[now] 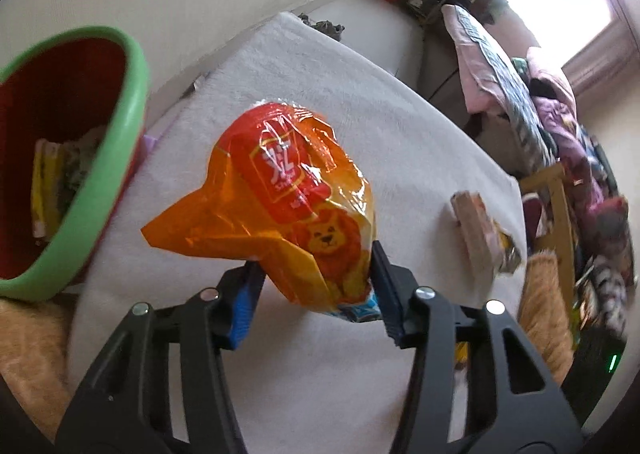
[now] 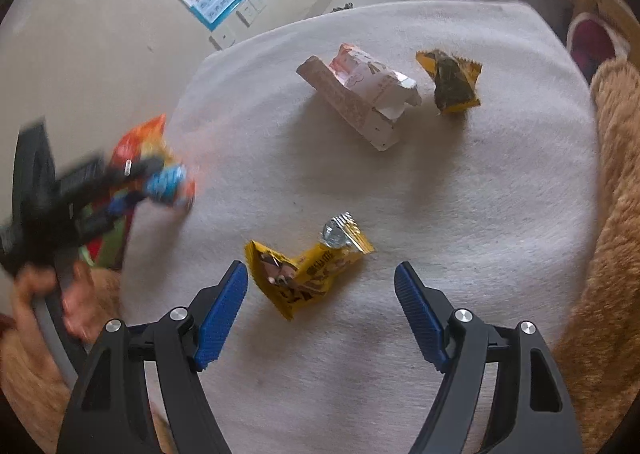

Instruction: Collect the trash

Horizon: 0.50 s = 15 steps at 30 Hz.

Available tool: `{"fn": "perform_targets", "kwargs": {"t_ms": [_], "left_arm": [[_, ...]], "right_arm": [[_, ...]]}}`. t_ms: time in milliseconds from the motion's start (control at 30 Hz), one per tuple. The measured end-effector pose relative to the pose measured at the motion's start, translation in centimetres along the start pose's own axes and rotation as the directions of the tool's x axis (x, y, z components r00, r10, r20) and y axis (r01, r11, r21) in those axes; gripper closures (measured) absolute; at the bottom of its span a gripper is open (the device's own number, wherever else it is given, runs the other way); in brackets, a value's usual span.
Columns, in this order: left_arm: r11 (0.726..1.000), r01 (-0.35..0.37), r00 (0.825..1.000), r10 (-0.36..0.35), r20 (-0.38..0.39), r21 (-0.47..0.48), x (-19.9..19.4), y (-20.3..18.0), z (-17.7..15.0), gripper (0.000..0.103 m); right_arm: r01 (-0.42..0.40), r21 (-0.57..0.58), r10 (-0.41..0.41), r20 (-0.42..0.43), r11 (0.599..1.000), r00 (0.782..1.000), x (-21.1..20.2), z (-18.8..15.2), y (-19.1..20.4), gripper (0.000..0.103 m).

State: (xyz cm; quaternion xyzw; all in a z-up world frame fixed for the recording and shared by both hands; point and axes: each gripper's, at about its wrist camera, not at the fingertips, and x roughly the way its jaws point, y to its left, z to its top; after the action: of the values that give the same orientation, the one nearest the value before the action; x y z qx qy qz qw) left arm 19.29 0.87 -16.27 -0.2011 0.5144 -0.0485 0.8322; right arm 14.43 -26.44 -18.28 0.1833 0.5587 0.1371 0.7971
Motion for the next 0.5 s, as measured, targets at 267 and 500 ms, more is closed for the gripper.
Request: {"fn": "perform_targets", "kwargs": {"t_ms": [267,500], "left_arm": [[0.996,-0.035,0.998,0.030,0.058,0.084,-2.2,0.1,-1.8,0.054],[0.988,-0.052,0.990,0.033,0.135,0.143,-4.2,-0.5,-1.6,0.053]], "right_arm": [[0.015,-0.006,-0.015,-0.024,1.000,1.000,0.8,0.6,0.5,0.052],[0.033,-0.025,-0.032,0.048,0.999,0.998,-0.9,0.7,1.1,0.064]]}}
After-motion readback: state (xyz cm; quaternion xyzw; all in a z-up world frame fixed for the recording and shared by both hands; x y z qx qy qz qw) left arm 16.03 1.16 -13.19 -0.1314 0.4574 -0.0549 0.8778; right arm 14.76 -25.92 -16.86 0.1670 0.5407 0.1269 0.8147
